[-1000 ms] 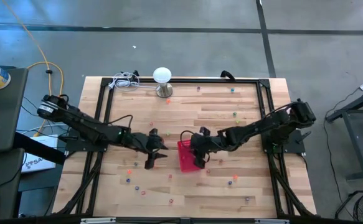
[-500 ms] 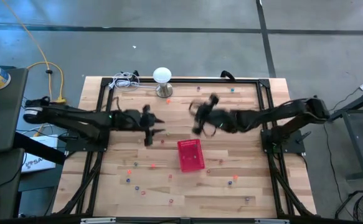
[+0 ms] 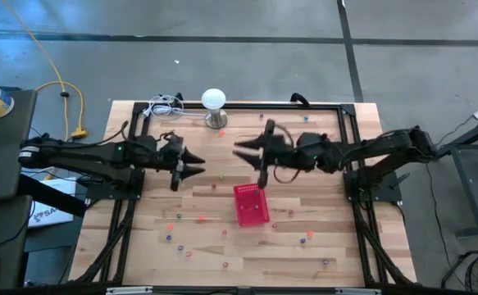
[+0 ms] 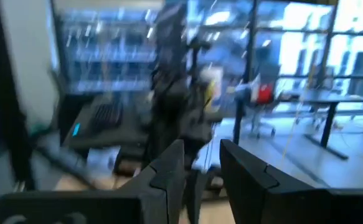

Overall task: Pick & Place Dice
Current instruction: Put the orange die into the red basket

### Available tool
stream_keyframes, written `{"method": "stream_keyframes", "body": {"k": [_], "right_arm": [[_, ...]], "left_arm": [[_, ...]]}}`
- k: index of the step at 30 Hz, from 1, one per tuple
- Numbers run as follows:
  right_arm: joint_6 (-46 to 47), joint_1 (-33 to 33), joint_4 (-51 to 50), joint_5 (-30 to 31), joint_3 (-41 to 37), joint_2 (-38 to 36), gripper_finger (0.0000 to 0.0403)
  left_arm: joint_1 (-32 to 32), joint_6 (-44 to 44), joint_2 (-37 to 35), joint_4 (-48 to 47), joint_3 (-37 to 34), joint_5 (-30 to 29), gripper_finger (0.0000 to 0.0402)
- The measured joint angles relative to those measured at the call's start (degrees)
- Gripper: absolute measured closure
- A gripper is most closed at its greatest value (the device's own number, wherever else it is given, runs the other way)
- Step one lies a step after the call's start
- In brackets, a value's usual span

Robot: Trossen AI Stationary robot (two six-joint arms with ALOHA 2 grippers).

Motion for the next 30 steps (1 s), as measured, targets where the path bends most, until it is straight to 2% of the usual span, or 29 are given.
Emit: {"method": "stream_keyframes", "body": {"k": [3,6,7,9,13,17,24,30], "right_arm": [[-3.8,5.4,-2.1,-1.2,-0.3,1.8,0.0309],[-10.6,13.0,0.0,-5.1,-1.7,6.9,0.0309],[-11.6,15.5,2.0,-3.1,-2.0,9.2,0.0309],[-12.9,20.2,6.1,6.8,-2.2,13.9,0.0309],[-15.0,27.2,16.1,24.4,0.4,19.7,0.0309],[-7.5,32.8,17.9,30.4,1.3,23.8,0.0309],[5.4,37.3,18.1,32.6,1.6,27.4,0.0309],[9.3,38.4,18.0,33.8,1.6,29.4,0.0309]], "left_arm": [[-2.5,3.8,1.9,-5.9,-0.4,-3.6,0.0246],[-7.1,4.7,7.6,-8.0,-2.5,-8.6,0.0246],[-8.6,4.9,9.7,-7.9,-3.0,-10.0,0.0246],[-11.7,2.1,14.6,-5.1,-2.9,-13.2,0.0246],[-18.4,-3.0,22.1,0.7,-2.8,-14.4,0.0246],[-25.6,-7.6,27.4,5.7,-2.7,-16.0,0.0246],[-37.1,-7.9,29.4,5.7,-2.6,-29.2,0.0246],[-41.4,-14.5,29.5,4.1,-2.6,-30.0,0.0246]]}}
